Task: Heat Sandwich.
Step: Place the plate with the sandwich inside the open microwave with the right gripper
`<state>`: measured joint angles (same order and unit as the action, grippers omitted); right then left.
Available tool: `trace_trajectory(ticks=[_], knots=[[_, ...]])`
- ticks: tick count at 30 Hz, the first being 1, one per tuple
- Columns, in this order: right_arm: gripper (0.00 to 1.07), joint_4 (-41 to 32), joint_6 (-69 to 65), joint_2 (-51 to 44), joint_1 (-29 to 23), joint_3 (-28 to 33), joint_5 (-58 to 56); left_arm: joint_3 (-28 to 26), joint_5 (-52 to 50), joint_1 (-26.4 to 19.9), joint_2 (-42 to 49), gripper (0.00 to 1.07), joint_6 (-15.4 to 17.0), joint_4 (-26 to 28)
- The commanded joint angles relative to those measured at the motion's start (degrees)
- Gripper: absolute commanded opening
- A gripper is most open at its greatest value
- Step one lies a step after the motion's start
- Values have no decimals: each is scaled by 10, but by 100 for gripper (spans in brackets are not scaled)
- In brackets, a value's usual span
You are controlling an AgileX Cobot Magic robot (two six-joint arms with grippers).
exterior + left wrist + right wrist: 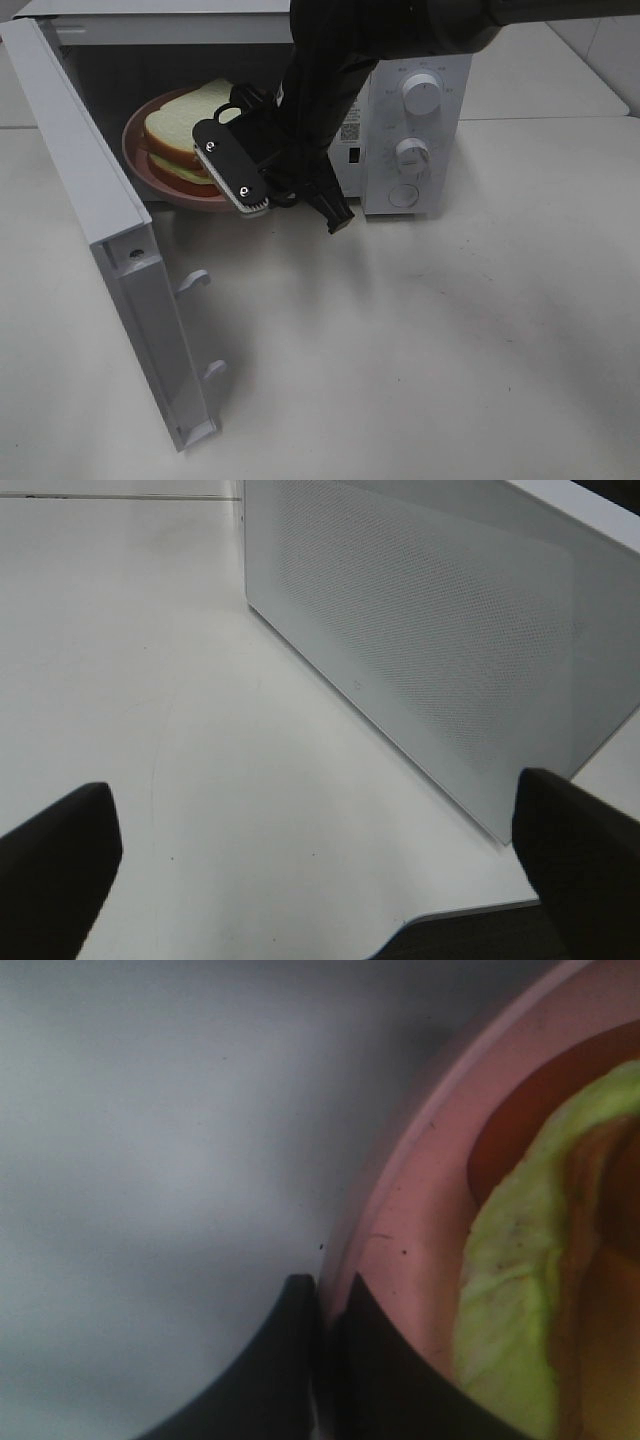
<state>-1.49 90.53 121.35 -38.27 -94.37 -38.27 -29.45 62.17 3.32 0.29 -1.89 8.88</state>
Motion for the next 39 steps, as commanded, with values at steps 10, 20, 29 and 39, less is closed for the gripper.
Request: trace_trajectory(ticks=[10, 20, 29, 39], knots=[[0, 57, -96, 60, -1, -128, -7, 0, -7, 3, 13, 100, -1, -1], [0, 78, -158, 117, 1, -209, -6, 0, -7, 3, 13, 100, -1, -1], [4, 78, -162, 158, 10, -249, -4, 0, -7, 3, 13, 100, -1, -1], [35, 73, -178, 167, 11, -246, -14, 0, -7, 3, 13, 100, -1, -1]])
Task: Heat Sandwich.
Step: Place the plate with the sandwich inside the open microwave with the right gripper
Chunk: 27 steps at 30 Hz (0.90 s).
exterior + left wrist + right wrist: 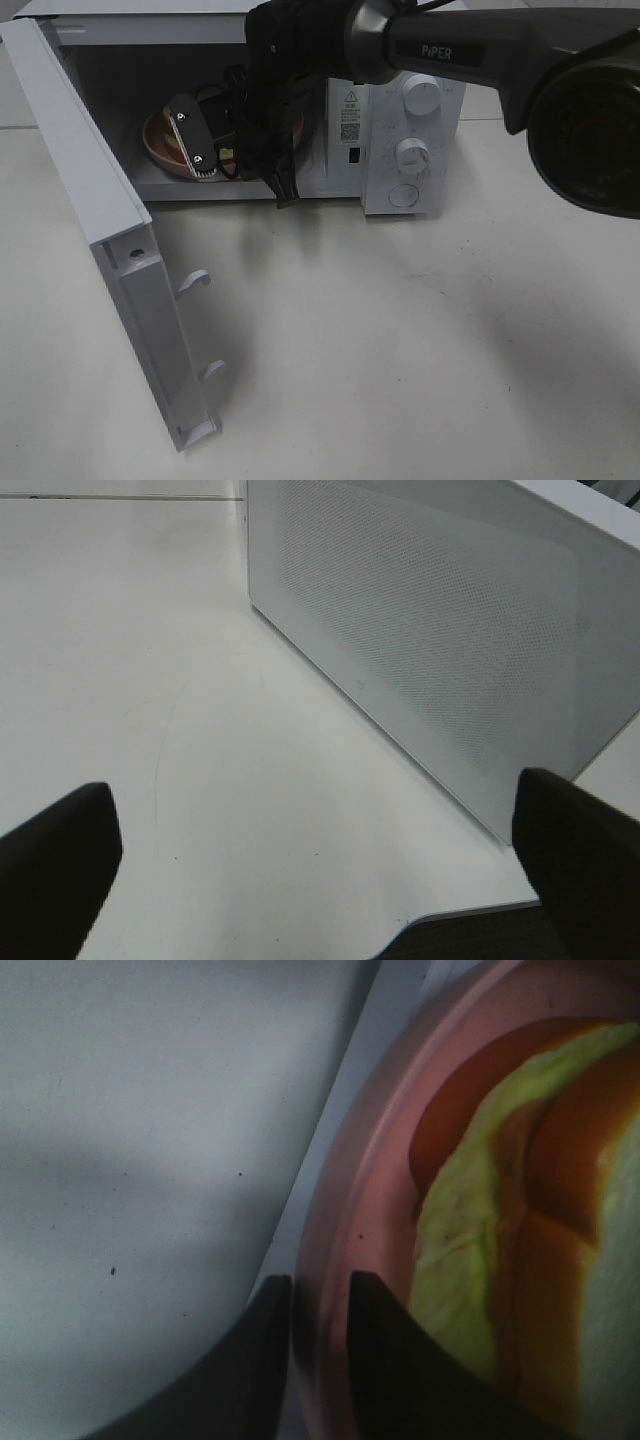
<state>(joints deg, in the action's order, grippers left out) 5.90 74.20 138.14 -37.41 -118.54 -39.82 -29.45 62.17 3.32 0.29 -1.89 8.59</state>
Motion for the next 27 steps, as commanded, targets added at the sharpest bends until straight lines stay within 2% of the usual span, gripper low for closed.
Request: trace_trajectory(ticks=[1, 2, 3, 5, 7, 9, 11, 13, 16, 24, 25, 27], knots=[[40, -1, -21, -1, 2, -4, -3, 0, -7, 3, 13, 100, -1, 2], [40, -1, -21, -1, 2, -4, -3, 0, -7, 3, 13, 100, -1, 2], [49, -1, -33, -1, 2, -4, -9, 0, -7, 3, 13, 100, -1, 2], [58, -1, -44, -1, 2, -4, -15, 0, -7, 3, 13, 100, -1, 2], [61, -1, -49, -1, 2, -4, -18, 0, -7, 3, 13, 100, -1, 2], [69, -2, -61, -2, 2, -4, -33, 0, -7, 3, 13, 100, -1, 2], [71, -3, -67, -4, 2, -3, -35, 0, -7, 3, 13, 100, -1, 2], [75, -9, -70, -16, 2, 19, -21, 0, -7, 3, 13, 100, -1, 2], [78, -14, -70, -28, 2, 42, -6, 0, -7, 3, 13, 100, -1, 2], [76, -15, -64, -102, 2, 166, 64, 0, -7, 3, 13, 100, -1, 2], [76, -12, -64, -123, 2, 199, 82, 0, -7, 3, 13, 100, -1, 2], [76, -7, -64, -133, 2, 215, 90, 0, -7, 3, 13, 100, -1, 2]])
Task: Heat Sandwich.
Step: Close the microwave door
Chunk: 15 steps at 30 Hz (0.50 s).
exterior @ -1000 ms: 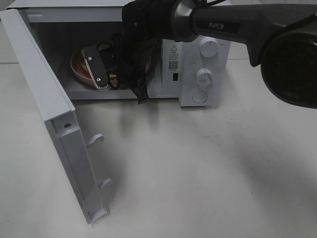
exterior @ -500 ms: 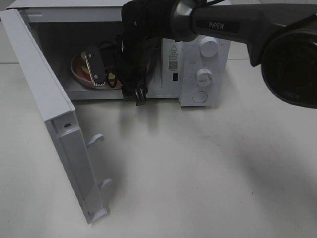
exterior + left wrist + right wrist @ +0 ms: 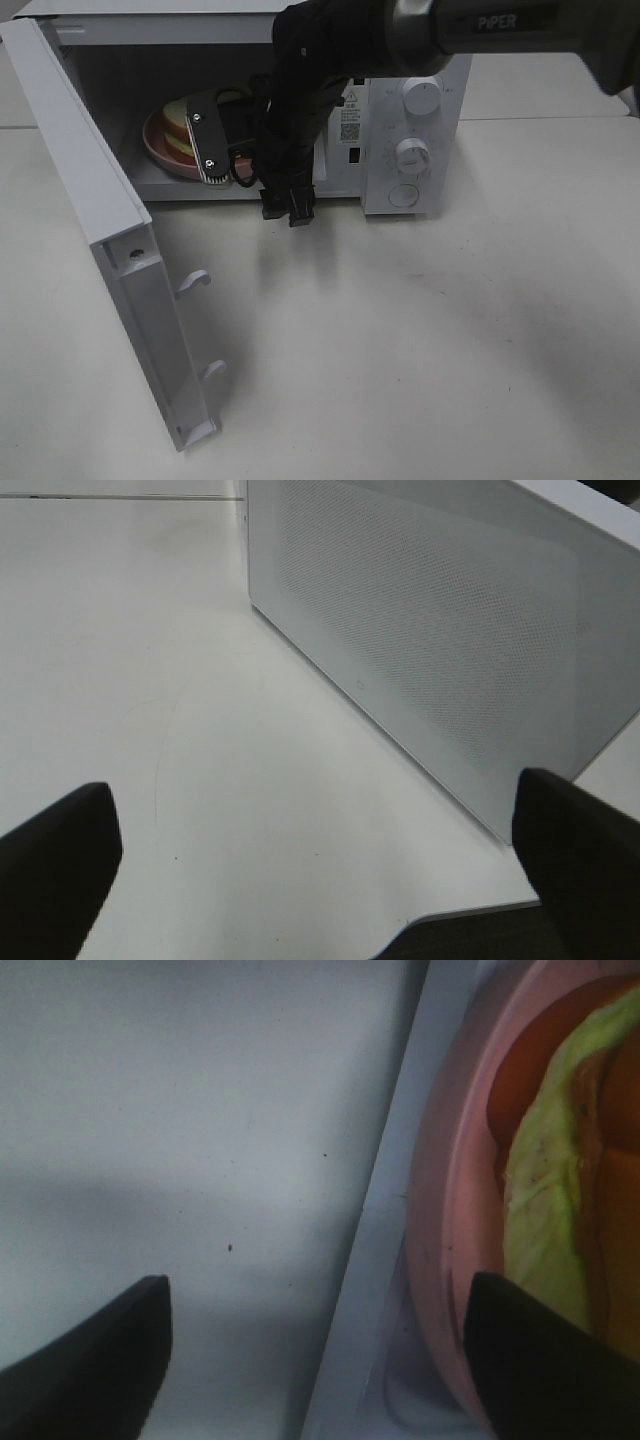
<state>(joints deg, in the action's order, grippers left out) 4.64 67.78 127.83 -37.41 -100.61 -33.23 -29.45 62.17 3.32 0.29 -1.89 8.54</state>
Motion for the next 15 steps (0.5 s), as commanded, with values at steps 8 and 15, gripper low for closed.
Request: trace_trajectory(ticks=[8, 15], knots=[[76, 10, -2, -99, 2, 139, 77, 0, -7, 3, 13, 100, -1, 2], [76, 10, -2, -167, 2, 246, 116, 0, -7, 3, 13, 100, -1, 2]])
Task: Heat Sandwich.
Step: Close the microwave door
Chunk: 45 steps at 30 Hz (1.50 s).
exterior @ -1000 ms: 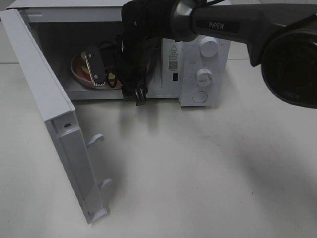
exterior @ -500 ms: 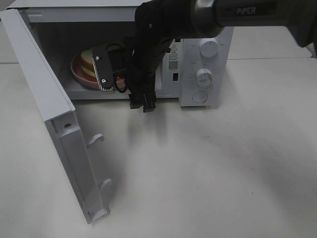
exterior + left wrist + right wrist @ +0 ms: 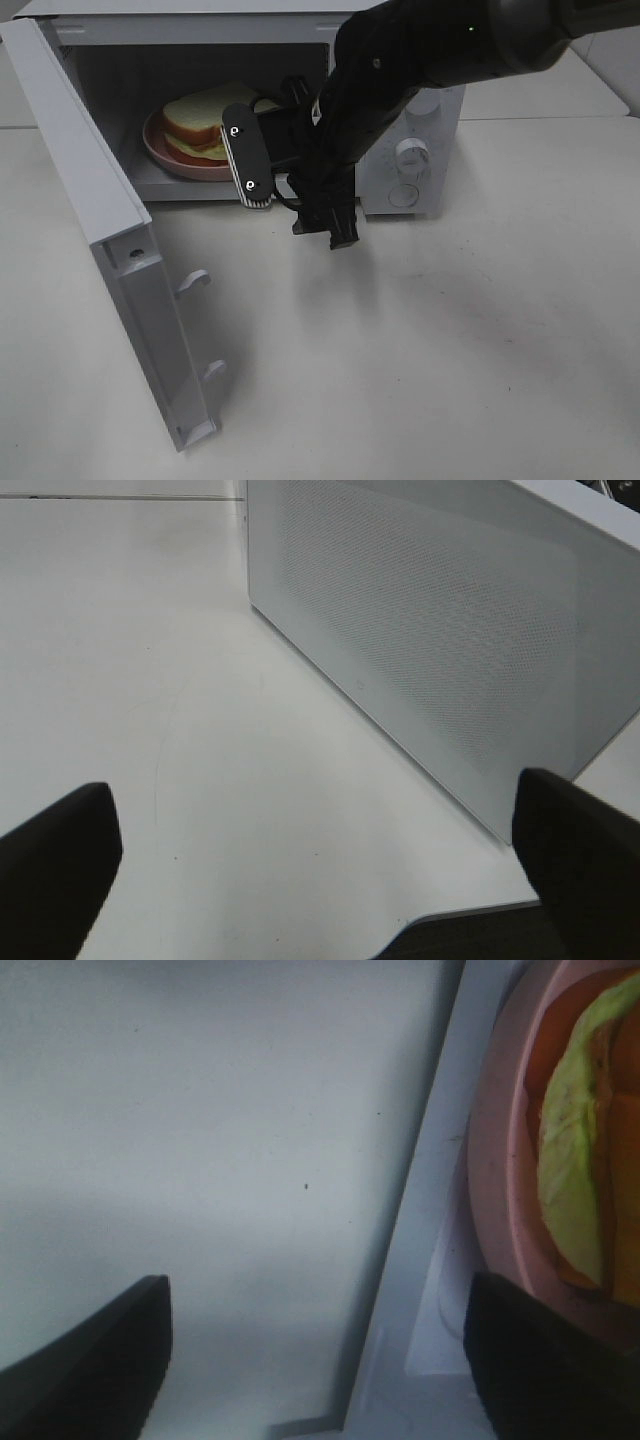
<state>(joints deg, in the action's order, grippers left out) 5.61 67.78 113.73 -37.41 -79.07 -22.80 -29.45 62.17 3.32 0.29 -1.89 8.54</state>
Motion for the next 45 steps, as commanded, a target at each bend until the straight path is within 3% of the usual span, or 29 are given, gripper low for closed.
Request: trace_trajectory(ticks=[1, 9, 26, 38, 45], knots=[[76, 1, -2, -36, 2, 44, 15, 0, -7, 3, 13, 100, -1, 2], [76, -2, -25, -102, 2, 135, 37, 0, -7, 3, 13, 100, -1, 2], [76, -2, -232, -266, 2, 298, 36, 0, -7, 3, 13, 100, -1, 2], [76, -2, -443, -371, 2, 367, 13, 0, -7, 3, 13, 100, -1, 2], [76, -2, -575, -427, 2, 372, -86, 0, -7, 3, 13, 100, -1, 2]])
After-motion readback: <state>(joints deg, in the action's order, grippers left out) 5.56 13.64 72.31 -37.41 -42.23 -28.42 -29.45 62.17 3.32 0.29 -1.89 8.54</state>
